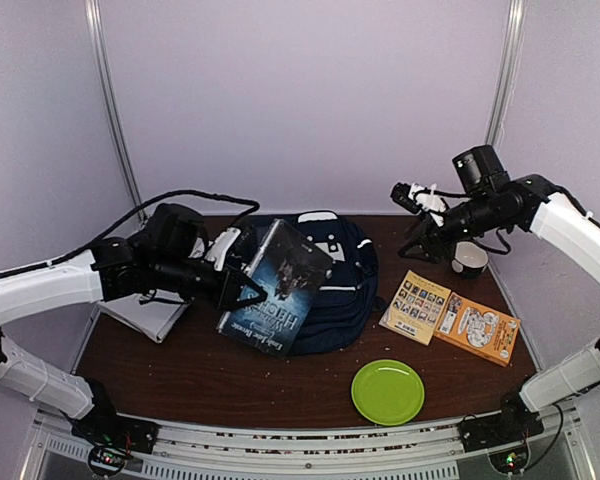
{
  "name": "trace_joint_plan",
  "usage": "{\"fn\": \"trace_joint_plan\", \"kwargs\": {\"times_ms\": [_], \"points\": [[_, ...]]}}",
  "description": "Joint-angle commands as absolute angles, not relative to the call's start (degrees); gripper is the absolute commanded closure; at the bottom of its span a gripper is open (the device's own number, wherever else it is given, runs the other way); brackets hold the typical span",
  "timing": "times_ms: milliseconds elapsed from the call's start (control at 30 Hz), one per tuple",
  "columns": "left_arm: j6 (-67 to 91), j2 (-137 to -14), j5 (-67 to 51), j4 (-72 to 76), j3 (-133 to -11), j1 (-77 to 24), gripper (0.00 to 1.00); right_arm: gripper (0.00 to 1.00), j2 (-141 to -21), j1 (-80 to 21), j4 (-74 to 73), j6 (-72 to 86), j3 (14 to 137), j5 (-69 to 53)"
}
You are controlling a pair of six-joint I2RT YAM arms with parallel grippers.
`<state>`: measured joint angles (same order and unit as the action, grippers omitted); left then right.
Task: Pack the student bag
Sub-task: Grab the largest pocket of the student bag.
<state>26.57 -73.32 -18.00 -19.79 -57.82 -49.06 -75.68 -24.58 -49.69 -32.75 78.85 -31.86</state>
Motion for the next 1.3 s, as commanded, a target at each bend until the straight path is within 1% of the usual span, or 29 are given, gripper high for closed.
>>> {"fn": "trace_joint_plan", "kwargs": {"times_ms": [0, 33, 67, 233, 500, 733, 1033, 1067, 1100, 1133, 1200, 1233, 1267], "points": [[30.1, -63.2, -5.2, -26.7, -57.1, -46.4, 1.00, 0.59, -81.1, -31.8, -44.8, -33.1, 77.4, -23.2], [30.7, -61.3, -3.5, -29.3, -56.9, -45.7, 1.00, 0.62, -82.7, -33.3, -44.7, -33.7, 77.5, -22.1], [31.4, -59.4, -2.4, -31.2, -56.6, -44.7, 1.00, 0.63, -84.5, -35.0, -44.2, -34.2, 77.5, -21.2], [31.7, -53.2, 0.8, -39.5, -55.4, -42.3, 1.00, 0.62, -92.8, -44.0, -43.4, -35.2, 79.2, -14.5], [33.2, -46.0, 4.3, -41.3, -51.5, -41.7, 1.00, 0.56, -103.7, -51.5, -44.8, -38.3, 83.3, -12.3], [33.6, -42.9, 4.9, -41.3, -48.7, -41.7, 1.00, 0.56, -112.4, -53.5, -46.3, -34.5, 89.8, -9.8], [34.2, -42.7, 2.4, -38.7, -46.0, -41.7, 1.00, 0.57, -116.0, -53.7, -46.6, -34.5, 91.0, -7.8], [34.2, -42.8, 2.2, -38.4, -45.8, -41.7, 1.00, 0.60, -116.2, -53.8, -46.5, -34.6, 90.7, -7.2], [34.2, -42.8, 2.0, -38.2, -45.7, -41.7, 1.00, 0.65, -116.4, -53.8, -46.5, -34.6, 90.7, -6.7], [34.2, -42.9, 1.6, -37.8, -45.5, -41.8, 1.00, 0.73, -116.7, -53.8, -46.7, -34.6, 90.8, -6.5], [33.7, -43.2, 0.3, -36.8, -45.2, -41.8, 1.00, 0.93, -116.6, -53.8, -47.6, -34.5, 91.3, -7.2], [33.5, -43.4, -0.7, -36.4, -45.0, -41.8, 1.00, 1.00, -116.4, -53.8, -48.0, -34.4, 91.8, -7.5], [33.3, -43.9, -1.4, -36.1, -44.9, -41.8, 1.00, 1.00, -115.9, -53.8, -48.4, -34.0, 92.2, -7.9]]}}
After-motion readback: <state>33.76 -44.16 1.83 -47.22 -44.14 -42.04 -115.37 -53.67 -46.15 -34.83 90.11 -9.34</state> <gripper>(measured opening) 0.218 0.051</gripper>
